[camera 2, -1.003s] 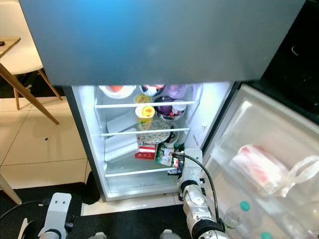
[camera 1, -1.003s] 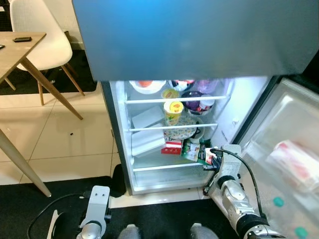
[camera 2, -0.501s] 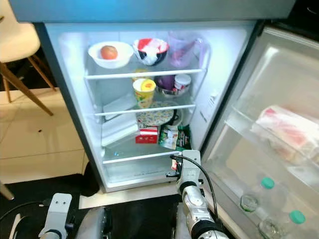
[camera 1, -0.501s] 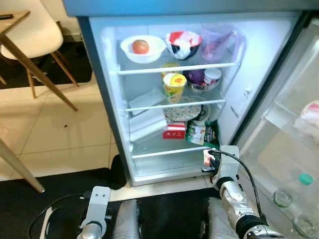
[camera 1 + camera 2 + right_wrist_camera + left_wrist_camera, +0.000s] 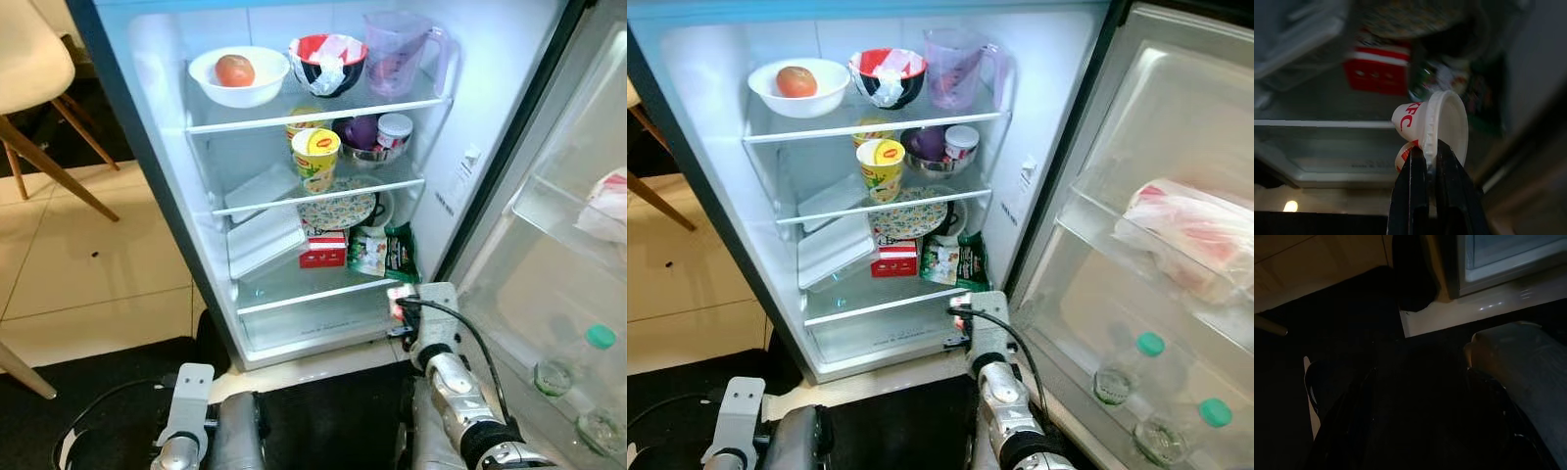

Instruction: Restocking fridge

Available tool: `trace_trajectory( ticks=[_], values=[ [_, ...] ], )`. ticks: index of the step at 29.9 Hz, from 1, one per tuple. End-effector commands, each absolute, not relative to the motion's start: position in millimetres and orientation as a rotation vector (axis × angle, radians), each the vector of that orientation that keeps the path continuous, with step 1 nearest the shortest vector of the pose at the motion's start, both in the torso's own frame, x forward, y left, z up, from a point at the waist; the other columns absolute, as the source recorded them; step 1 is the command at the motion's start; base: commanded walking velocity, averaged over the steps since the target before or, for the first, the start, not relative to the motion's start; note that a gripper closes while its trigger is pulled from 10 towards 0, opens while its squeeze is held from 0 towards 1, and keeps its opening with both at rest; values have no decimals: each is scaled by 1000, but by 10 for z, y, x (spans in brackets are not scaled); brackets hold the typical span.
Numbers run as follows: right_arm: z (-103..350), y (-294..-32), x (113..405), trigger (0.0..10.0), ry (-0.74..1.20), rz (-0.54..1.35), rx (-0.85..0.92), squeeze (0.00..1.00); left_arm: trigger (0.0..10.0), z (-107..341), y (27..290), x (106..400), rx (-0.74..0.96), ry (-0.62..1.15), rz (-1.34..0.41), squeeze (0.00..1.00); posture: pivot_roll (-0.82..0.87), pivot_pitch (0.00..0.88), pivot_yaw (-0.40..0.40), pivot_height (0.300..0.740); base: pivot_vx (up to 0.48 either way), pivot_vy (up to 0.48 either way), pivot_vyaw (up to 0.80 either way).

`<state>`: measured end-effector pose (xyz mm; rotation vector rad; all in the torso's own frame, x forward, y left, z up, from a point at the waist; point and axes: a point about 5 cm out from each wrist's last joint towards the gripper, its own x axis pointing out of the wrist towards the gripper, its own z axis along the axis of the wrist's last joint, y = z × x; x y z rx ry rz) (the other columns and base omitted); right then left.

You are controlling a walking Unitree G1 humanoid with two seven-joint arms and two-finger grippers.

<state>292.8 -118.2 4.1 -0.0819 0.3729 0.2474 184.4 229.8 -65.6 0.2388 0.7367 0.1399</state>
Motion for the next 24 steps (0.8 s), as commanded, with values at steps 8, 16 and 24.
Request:
trace_trajectory(
  ticks=[8,16,24],
  values=[
    [569,-850,3369,10000,220,376,-188,0,10000,-619,2326,1830,215,695,165,0,124,128,-62,515,0,0,0],
    [946,-792,3664,10000,184,353,-290,0,10000,-574,2393,1730,199,650,208,0,210,200,-88,515,0,0,0],
    [1451,-957,3940,10000,64,227,-301,0,10000,-590,2466,1437,206,667,229,0,237,261,-88,515,0,0,0]
  ],
)
